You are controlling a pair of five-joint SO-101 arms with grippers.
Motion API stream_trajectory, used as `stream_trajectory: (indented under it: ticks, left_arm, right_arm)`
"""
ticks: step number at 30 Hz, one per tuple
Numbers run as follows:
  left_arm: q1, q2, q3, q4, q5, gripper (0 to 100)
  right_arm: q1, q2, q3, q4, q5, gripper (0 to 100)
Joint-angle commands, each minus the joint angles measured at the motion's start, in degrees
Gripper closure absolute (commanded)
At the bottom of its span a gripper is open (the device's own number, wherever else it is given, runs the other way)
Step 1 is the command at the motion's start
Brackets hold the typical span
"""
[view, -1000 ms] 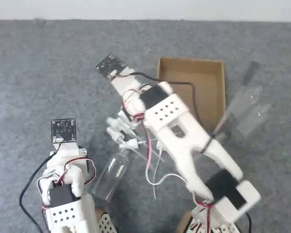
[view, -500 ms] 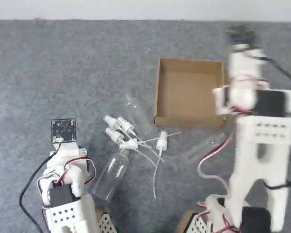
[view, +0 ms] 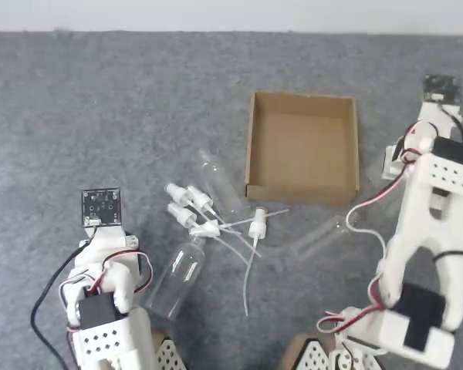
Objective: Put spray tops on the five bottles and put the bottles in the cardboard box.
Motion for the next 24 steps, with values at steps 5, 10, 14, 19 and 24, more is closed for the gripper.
stream_trajectory:
  ticks: [5,10,14,19,24]
  left_arm:
    - [0.18,-0.97,-0.31,0.26,0.35,97]
    - [0.18,-0.97,-0.31,0.26,0.35,97]
    - [0.18,-0.97,-0.31,0.26,0.35,97]
    - [0.18,-0.97,-0.31,0.26,0.35,97]
    - [0.18,-0.97,-0.31,0.26,0.35,97]
  right_arm:
    - [4.35,10.42,-0.53,-9.63,-11.43,82.5]
    - [5.41,16.57,-0.53,-12.88,-11.52,82.7]
    - [5.49,20.97,-0.53,-14.29,-11.25,82.9]
    - [8.04,23.25,-0.35,-12.44,-3.87,87.9]
    - [14.46,23.16,-0.44,-8.31,17.32,96.6]
